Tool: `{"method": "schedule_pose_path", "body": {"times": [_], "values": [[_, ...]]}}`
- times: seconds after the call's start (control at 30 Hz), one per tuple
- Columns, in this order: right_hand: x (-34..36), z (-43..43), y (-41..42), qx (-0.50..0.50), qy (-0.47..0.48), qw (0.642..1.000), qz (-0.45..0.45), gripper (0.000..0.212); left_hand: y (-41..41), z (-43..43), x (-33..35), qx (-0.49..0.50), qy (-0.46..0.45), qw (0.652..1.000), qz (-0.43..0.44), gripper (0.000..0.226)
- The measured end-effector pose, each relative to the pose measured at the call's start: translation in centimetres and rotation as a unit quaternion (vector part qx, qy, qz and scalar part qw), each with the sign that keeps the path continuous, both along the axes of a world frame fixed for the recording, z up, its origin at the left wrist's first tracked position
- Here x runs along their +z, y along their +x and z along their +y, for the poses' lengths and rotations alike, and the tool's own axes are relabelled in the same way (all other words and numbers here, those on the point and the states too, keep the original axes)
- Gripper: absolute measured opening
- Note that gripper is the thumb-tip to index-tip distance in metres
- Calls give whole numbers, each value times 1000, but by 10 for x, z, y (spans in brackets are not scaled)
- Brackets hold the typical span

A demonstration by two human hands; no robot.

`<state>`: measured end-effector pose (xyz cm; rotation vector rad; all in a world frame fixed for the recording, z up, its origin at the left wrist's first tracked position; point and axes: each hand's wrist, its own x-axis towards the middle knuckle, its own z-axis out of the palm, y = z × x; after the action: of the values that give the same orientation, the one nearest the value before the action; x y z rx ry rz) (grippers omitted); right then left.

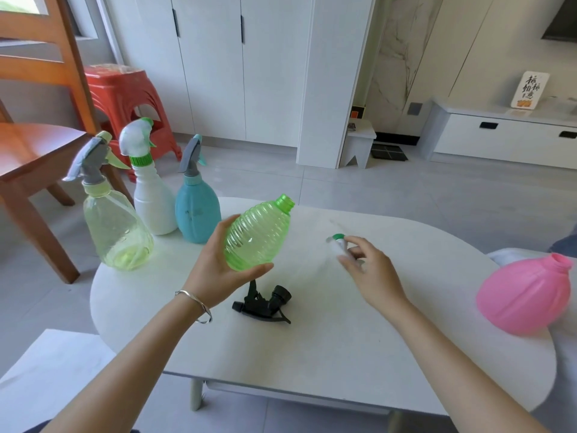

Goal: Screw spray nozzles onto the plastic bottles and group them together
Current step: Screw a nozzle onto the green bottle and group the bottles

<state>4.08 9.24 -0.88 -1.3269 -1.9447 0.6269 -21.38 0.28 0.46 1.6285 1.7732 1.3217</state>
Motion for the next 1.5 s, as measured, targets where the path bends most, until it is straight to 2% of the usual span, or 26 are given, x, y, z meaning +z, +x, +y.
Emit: {"method": "schedule_pose_path", "body": {"times": [0.1, 0.17, 0.23, 0.3, 0.37, 0.5, 0.77, 0.9, 1.07, 1.13, 1.23, 1.4, 1.5], "values": [[12, 7, 6, -59, -33, 989, 132, 23, 2, 3, 1, 7, -1, 1000, 3, 90], [19, 10, 10, -103, -66, 966, 229, 26, 1, 4, 0, 14, -9, 1000, 8, 88], [25, 11, 15, -122, -123, 927, 334, 30, -1, 4, -2, 20, -18, 999, 18, 89], [32, 10, 18, -113, -189, 873, 435, 31, -3, 5, -5, 27, -25, 999, 28, 90], [36, 9, 21, -105, -237, 838, 481, 29, -5, 6, -7, 38, -28, 998, 38, 91], [37, 7, 25, -78, -238, 849, 466, 15, -9, 6, -7, 47, -36, 997, 49, 94], [43, 2, 22, -42, -227, 862, 450, 18, -15, 3, -4, 42, -49, 996, 54, 96], [44, -2, 17, -19, -228, 890, 396, 19, -17, 0, -3, 36, -54, 996, 62, 97], [47, -8, 11, 27, -240, 907, 345, 19, -16, -6, 1, -40, -77, 994, 66, 87], [48, -12, 7, 56, -258, 903, 340, 11, -11, -7, 4, -74, -99, 992, 40, 82], [46, -17, 1, 90, -277, 897, 334, 26, -6, -7, 10, -96, -105, 990, -13, 77], [48, -17, -2, 90, -253, 907, 326, 12, -4, -8, 19, -124, -122, 980, -97, 82], [52, -18, 0, 99, -236, 914, 316, 25, -4, -8, 19, -131, -136, 969, -161, 83]]}}
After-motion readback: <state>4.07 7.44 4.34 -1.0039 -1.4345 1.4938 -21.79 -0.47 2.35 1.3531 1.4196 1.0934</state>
